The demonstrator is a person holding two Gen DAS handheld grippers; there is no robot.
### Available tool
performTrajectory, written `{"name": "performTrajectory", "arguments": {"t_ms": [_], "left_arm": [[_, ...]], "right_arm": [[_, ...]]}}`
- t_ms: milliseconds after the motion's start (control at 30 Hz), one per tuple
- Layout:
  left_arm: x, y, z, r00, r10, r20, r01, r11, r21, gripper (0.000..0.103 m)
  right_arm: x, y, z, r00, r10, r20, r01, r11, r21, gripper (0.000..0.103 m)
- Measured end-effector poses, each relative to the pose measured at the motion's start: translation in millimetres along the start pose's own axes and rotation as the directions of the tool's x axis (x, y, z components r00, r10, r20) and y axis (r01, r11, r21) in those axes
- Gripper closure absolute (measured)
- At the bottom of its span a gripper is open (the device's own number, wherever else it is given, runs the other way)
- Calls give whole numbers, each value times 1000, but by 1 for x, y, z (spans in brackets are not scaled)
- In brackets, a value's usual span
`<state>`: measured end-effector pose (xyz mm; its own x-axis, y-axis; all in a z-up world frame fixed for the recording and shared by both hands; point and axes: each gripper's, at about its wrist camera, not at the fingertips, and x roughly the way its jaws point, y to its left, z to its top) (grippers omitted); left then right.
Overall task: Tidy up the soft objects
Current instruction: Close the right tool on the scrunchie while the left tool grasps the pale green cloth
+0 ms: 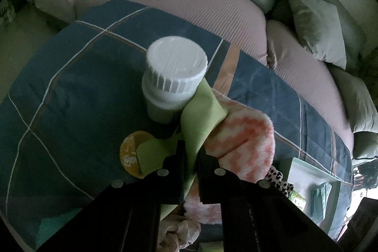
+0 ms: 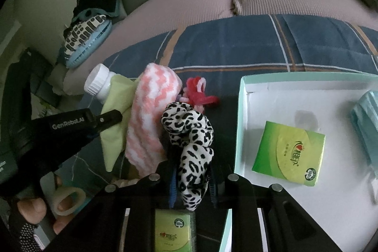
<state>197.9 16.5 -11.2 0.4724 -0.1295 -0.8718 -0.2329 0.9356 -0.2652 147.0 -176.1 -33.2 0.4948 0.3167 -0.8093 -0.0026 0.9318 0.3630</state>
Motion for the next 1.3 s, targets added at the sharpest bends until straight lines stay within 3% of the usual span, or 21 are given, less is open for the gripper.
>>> {"name": "performTrajectory", "arguments": {"t_ms": [200,367,567,667,833,1000,1233,1267,1300], "left_arm": [[-9,-9,5,999,-12,39,12,1000,13,95],[-23,-11,10,995,-66,75,66,998,1,95],[-10,-15,10,997,-61,38,61,998,11,95],[-4,-16,10,999,-14,36,13,1000,25,94],[15,-13,7,1000,-13,1,13,1000,9,74],[27,-12,5,1000,24,-14,-24,1000,19,74],[43,-9,3,1000,6,-29,-6,1000,-10,74],[45,-9,2,1000,8,-28,-8,1000,-10,77],[46,-10,2,1000,10,-25,-10,1000,-9,88]], "right_arm": [[-15,3,-4,1000,6,28,-6,1000,-2,80],[-26,12,-3,999,3,52,-3,1000,-4,80],[-32,15,-6,998,0,63,0,1000,8,80],[-31,14,-4,998,-1,60,0,1000,15,80],[-28,14,-1,999,-4,52,3,1000,17,80],[-24,14,0,999,-6,46,5,1000,17,80],[-20,13,0,999,-7,41,6,1000,16,80],[-19,13,1,999,-8,40,8,1000,16,80],[-19,13,0,999,-9,40,8,1000,16,80]]}}
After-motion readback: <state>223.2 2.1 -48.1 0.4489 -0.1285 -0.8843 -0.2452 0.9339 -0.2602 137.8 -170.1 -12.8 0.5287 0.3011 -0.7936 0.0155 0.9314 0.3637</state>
